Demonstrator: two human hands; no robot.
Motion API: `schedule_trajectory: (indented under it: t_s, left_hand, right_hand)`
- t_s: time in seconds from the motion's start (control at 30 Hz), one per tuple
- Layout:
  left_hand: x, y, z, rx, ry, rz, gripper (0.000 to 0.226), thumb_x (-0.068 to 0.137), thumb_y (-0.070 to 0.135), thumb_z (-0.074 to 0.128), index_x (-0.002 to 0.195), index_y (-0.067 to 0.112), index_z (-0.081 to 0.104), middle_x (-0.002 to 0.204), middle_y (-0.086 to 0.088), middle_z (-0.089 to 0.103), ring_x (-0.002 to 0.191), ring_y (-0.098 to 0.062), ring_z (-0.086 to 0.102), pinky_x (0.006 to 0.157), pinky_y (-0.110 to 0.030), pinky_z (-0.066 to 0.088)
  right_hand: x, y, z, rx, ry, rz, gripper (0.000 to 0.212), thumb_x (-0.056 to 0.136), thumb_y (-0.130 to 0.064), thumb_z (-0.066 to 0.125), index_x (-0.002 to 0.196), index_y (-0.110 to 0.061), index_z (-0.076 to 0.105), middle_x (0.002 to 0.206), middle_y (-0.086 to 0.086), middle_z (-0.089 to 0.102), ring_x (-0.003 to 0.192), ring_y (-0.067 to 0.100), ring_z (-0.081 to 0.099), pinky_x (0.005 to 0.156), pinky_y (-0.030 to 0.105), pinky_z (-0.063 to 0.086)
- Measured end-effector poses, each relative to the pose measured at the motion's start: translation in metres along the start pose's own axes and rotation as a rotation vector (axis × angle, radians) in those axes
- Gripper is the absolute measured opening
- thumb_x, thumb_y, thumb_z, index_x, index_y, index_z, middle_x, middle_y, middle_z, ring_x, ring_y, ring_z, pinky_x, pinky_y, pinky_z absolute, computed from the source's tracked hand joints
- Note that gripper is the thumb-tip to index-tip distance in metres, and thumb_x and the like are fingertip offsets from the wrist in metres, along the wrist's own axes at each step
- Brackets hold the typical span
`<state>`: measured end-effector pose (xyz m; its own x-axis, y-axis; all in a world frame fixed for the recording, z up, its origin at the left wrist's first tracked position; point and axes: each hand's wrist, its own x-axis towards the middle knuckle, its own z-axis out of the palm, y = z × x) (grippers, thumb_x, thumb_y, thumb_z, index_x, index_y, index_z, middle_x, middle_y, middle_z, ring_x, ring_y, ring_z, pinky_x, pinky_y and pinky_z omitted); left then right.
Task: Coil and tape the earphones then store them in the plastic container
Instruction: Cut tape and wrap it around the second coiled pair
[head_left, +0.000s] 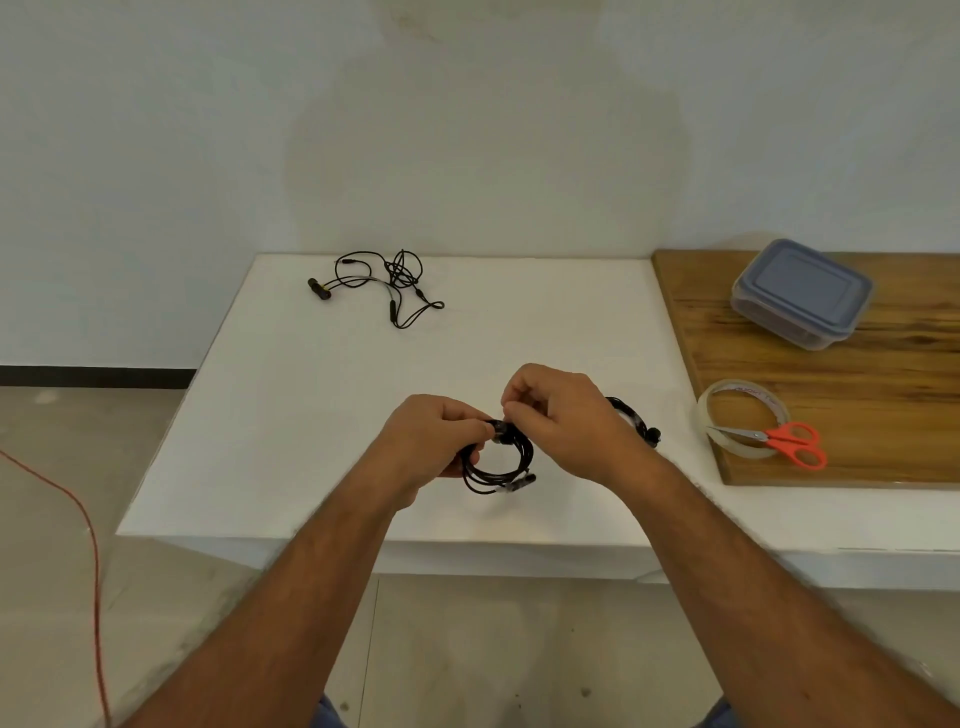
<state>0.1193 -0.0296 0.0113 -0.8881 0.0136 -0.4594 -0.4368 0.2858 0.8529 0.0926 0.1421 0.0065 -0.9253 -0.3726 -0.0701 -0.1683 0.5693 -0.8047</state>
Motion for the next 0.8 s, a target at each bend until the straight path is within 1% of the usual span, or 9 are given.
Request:
schedule_trajectory:
  t_s: [0.13,0.23,0.3,0.37,0.47,0.53,0.63,0.73,0.8]
  left_hand:
    - [-0.003,0.0,0.003,0.095,-0.002,0.078,0.014,0.087,0.011,0.065,0.084,0.019,0.077,0.06,0.0,0.063,0.057,-0.008,0.058,0.06,-0.021,0.053]
    - [-0.003,-0.001,0.003,0.218,0.009,0.139,0.018,0.085,0.021,0.067,0.08,0.034,0.078,0.062,0.003,0.067,0.065,-0.012,0.058,0.066,-0.031,0.049]
    - [-0.004,0.0,0.004,0.283,0.009,0.185,0.017,0.086,0.025,0.067,0.081,0.039,0.076,0.063,0.006,0.067,0.067,-0.012,0.058,0.067,-0.032,0.046]
    - [-0.008,0.004,0.005,0.397,0.015,0.265,0.016,0.089,0.026,0.066,0.089,0.038,0.076,0.066,0.011,0.066,0.068,-0.008,0.058,0.067,-0.026,0.044]
    - [-0.014,0.012,0.009,0.655,0.07,0.445,0.018,0.093,0.027,0.062,0.101,0.036,0.075,0.081,0.015,0.066,0.079,-0.01,0.059,0.07,-0.028,0.046]
    - [-0.015,0.013,0.009,0.735,0.117,0.534,0.019,0.094,0.027,0.06,0.104,0.033,0.075,0.088,0.012,0.068,0.083,-0.011,0.06,0.073,-0.03,0.046]
    - [-0.012,0.012,0.009,0.809,0.146,0.701,0.014,0.092,0.026,0.064,0.098,0.029,0.077,0.086,0.009,0.071,0.077,-0.013,0.062,0.073,-0.03,0.044]
    - [-0.008,0.01,0.008,0.864,0.146,0.808,0.012,0.09,0.027,0.064,0.09,0.026,0.077,0.078,0.008,0.071,0.069,-0.016,0.063,0.073,-0.039,0.047]
    - [-0.007,0.008,0.009,0.889,0.166,0.84,0.019,0.088,0.032,0.058,0.088,0.025,0.076,0.076,0.008,0.07,0.066,-0.016,0.062,0.073,-0.035,0.042]
  right_hand:
    - [0.003,0.007,-0.002,0.084,0.002,0.091,0.011,0.086,-0.012,0.061,0.079,-0.02,0.066,0.077,-0.001,0.071,0.077,0.018,0.069,0.076,0.04,0.058]
    - [0.006,0.009,-0.005,0.149,0.002,0.142,0.01,0.082,-0.01,0.065,0.076,-0.015,0.07,0.076,-0.006,0.07,0.073,0.013,0.065,0.072,0.035,0.055]
    - [0.007,0.009,-0.008,0.212,0.003,0.183,0.007,0.081,-0.008,0.069,0.077,-0.01,0.073,0.074,-0.005,0.071,0.071,0.01,0.063,0.067,0.028,0.053]
    - [0.007,0.01,-0.012,0.291,-0.027,0.227,0.005,0.08,-0.005,0.071,0.08,-0.003,0.075,0.073,-0.001,0.073,0.072,0.01,0.063,0.067,0.024,0.053]
    - [0.007,0.013,-0.017,0.376,-0.088,0.253,0.006,0.079,-0.005,0.072,0.081,-0.001,0.076,0.085,0.014,0.075,0.085,0.022,0.069,0.087,0.034,0.055]
    - [0.006,0.014,-0.02,0.437,-0.112,0.256,0.007,0.08,-0.003,0.071,0.083,0.001,0.076,0.086,0.019,0.075,0.087,0.025,0.072,0.091,0.035,0.057]
    - [0.005,0.014,-0.024,0.474,-0.159,0.279,0.011,0.082,-0.003,0.068,0.089,0.004,0.075,0.088,0.02,0.075,0.09,0.028,0.073,0.092,0.035,0.056]
    - [0.005,0.016,-0.026,0.468,-0.209,0.326,0.014,0.083,-0.005,0.068,0.092,0.004,0.075,0.091,0.019,0.075,0.093,0.03,0.073,0.098,0.041,0.053]
    - [0.004,0.016,-0.029,0.462,-0.232,0.359,0.014,0.084,-0.007,0.068,0.092,0.001,0.075,0.092,0.018,0.075,0.091,0.028,0.073,0.1,0.044,0.052]
